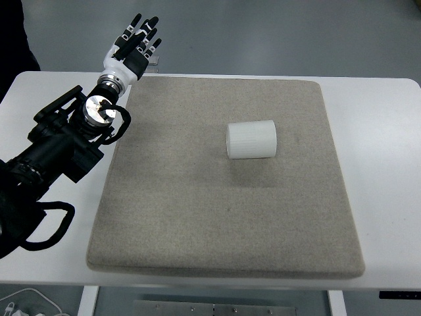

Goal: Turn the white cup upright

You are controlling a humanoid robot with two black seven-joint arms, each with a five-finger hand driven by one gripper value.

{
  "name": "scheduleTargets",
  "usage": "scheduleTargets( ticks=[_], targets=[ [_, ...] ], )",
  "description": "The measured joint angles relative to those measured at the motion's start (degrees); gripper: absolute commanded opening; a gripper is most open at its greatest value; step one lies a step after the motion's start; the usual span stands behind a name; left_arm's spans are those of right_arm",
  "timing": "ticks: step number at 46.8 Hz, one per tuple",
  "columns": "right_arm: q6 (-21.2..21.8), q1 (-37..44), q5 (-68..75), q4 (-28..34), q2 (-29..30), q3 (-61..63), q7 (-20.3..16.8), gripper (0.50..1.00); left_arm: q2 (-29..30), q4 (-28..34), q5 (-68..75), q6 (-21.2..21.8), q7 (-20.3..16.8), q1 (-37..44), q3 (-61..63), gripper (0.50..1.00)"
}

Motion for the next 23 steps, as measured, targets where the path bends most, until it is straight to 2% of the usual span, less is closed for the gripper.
scheduleTargets(
  ticks=[23],
  targets=[
    [0.0, 0.0, 0.0, 0.0, 0.0, 0.0, 0.0, 0.93, 0.0, 0.0, 0.0, -0.4, 0.1, -0.4, 0.1, 0.994]
  ],
)
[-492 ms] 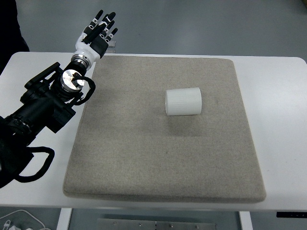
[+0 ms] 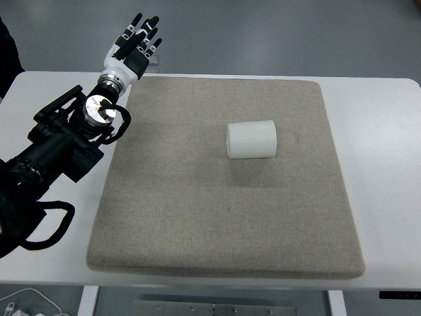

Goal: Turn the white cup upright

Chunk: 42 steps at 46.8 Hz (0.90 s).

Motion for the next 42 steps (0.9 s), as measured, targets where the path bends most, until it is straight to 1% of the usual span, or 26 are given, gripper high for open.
scheduleTargets(
  ticks=[6, 17, 25, 34, 42],
  targets=[
    [0.0, 0.0, 0.0, 0.0, 0.0, 0.0, 0.0, 0.93, 0.5, 0.0, 0.0, -0.1, 0.0, -0.4, 0.0, 0.994],
    [0.0, -0.1, 0.0, 0.0, 0.0, 0.0, 0.0, 0.93, 1.4, -0.4, 0.6, -2.2, 0.1, -0.9, 0.3, 0.994],
    [0.0, 0.0, 0.0, 0.0, 0.0, 0.0, 0.0, 0.93, 1.4, -0.4, 2.2, -2.4, 0.2, -2.2, 2.6, 0.994],
    [0.0, 0.0, 0.0, 0.0, 0.0, 0.0, 0.0, 0.93, 1.3, -1.0, 7.1, -2.5, 0.7, -4.2, 5.6, 0.994],
    [0.0, 0.0, 0.0, 0.0, 0.0, 0.0, 0.0, 0.93, 1.3, -5.2, 18.1, -2.5, 0.7, -4.3, 6.3, 0.994]
  ],
)
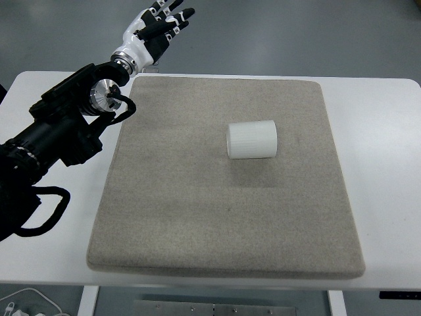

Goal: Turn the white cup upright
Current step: 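Reach the left hand over the white cup lying on its side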

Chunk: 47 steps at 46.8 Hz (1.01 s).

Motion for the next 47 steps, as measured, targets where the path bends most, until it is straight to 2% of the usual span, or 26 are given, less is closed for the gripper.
scheduleTargets(
  ticks=[13, 22, 26, 38, 47],
  targets=[
    [0.0, 0.0, 0.0, 0.0, 0.0, 0.0, 0.0, 0.93, 1.9, -6.2, 14.8, 0.0, 0.3, -0.2, 0.2, 0.992],
    [0.0, 0.0, 0.0, 0.0, 0.0, 0.0, 0.0, 0.93, 7.3, -16.8, 25.9, -0.2, 1.5, -0.8, 5.3, 0.99],
    [0.0, 0.0, 0.0, 0.0, 0.0, 0.0, 0.0, 0.93, 9.3, -20.1, 26.7, 0.1, 4.0, -2.6, 9.5, 0.99],
    [0.0, 0.0, 0.0, 0.0, 0.0, 0.0, 0.0, 0.93, 9.9, -22.0, 26.9, -0.4, 12.6, -8.6, 17.2, 0.986],
    [0.0, 0.0, 0.0, 0.0, 0.0, 0.0, 0.0, 0.93, 10.2, -28.1, 31.9, -0.8, 17.3, -11.6, 22.2, 0.986]
  ],
)
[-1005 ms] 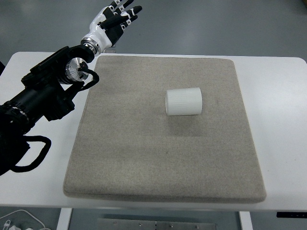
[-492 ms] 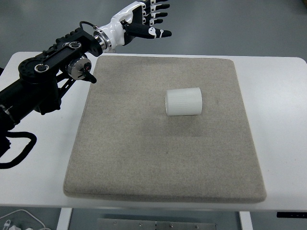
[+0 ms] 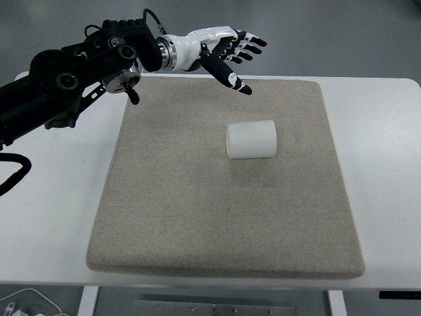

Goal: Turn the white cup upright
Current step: 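Reach the left hand over the white cup lying on its side, then close the left hand fingers around the white cup's body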

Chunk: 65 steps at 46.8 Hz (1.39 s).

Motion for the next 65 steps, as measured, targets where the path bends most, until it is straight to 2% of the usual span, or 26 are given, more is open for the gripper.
scheduleTargets(
  ticks=[8, 20, 22, 25, 27, 41, 54, 65],
  targets=[
    [0.0, 0.0, 0.0, 0.0, 0.0, 0.0, 0.0, 0.93, 0.4, -5.2, 5.9, -1.6, 4.3, -0.2, 0.8, 0.975],
    [0.0, 0.0, 0.0, 0.0, 0.0, 0.0, 0.0, 0.93, -1.5, -6.3, 13.2, -1.8, 7.1, 0.1, 3.9, 0.964],
    [0.0, 0.0, 0.0, 0.0, 0.0, 0.0, 0.0, 0.93, -2.1, -6.2, 14.1, -1.8, 7.3, -0.1, 4.2, 0.951],
    [0.0, -0.1, 0.0, 0.0, 0.0, 0.0, 0.0, 0.93, -3.1, -6.1, 15.2, -1.9, 7.5, -0.1, 4.6, 0.904],
    [0.0, -0.1, 0.0, 0.0, 0.0, 0.0, 0.0, 0.93, -3.5, -6.0, 15.8, -1.9, 7.6, -0.1, 4.9, 0.904],
    [0.0, 0.0, 0.0, 0.0, 0.0, 0.0, 0.0, 0.93, -6.8, -3.2, 21.4, -1.8, 8.0, -0.2, 5.8, 0.926],
    [0.0, 0.0, 0.0, 0.0, 0.0, 0.0, 0.0, 0.93, -7.9, -1.0, 23.1, -1.7, 8.0, 0.2, 5.9, 0.984],
    [0.0, 0.0, 0.0, 0.0, 0.0, 0.0, 0.0, 0.93, -9.4, 0.5, 23.7, -1.7, 8.0, 0.4, 7.0, 0.986]
  ],
)
